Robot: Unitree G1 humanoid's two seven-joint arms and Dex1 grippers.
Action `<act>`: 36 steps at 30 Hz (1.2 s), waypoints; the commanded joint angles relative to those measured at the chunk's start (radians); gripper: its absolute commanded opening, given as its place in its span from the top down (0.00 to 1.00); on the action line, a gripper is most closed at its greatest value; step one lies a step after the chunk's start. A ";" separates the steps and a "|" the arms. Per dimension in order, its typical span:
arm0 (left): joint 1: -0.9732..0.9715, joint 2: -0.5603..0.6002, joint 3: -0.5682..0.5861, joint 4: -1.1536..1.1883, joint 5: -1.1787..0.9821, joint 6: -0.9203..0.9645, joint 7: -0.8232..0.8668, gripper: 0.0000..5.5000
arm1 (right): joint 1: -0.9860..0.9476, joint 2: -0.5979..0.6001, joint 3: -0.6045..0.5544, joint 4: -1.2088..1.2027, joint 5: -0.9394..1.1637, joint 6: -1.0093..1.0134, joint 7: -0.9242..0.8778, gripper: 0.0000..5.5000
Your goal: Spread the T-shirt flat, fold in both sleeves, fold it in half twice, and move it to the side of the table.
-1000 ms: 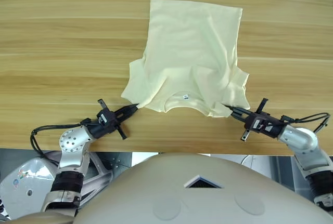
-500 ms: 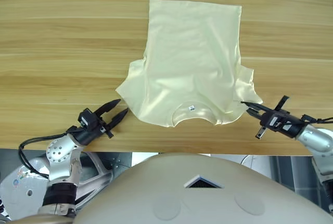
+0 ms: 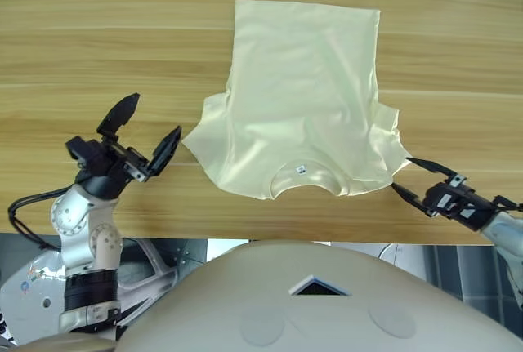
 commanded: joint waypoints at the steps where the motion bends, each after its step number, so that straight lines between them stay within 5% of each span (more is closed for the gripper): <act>1: -0.052 -0.073 -0.091 -0.033 0.052 -0.003 0.021 0.06 | -0.105 0.025 -0.071 0.037 0.264 -0.049 0.088 0.46; 11: -0.052 -0.149 -0.233 0.088 0.224 -0.074 0.032 0.06 | -0.499 0.149 0.151 0.495 -0.029 -0.146 0.087 0.46; 24: -0.073 -0.048 -0.375 0.208 0.650 -0.242 0.168 0.06 | -0.665 0.105 0.177 0.884 -0.143 -0.204 -0.079 0.46; 29: -0.080 -0.035 -0.402 0.228 0.678 -0.252 0.214 0.06 | -0.689 0.118 0.182 0.863 -0.116 -0.240 -0.084 0.46; 36: -0.020 0.000 -0.413 0.208 0.664 -0.257 0.251 0.06 | -0.534 0.098 0.066 0.458 0.350 -0.159 0.166 0.46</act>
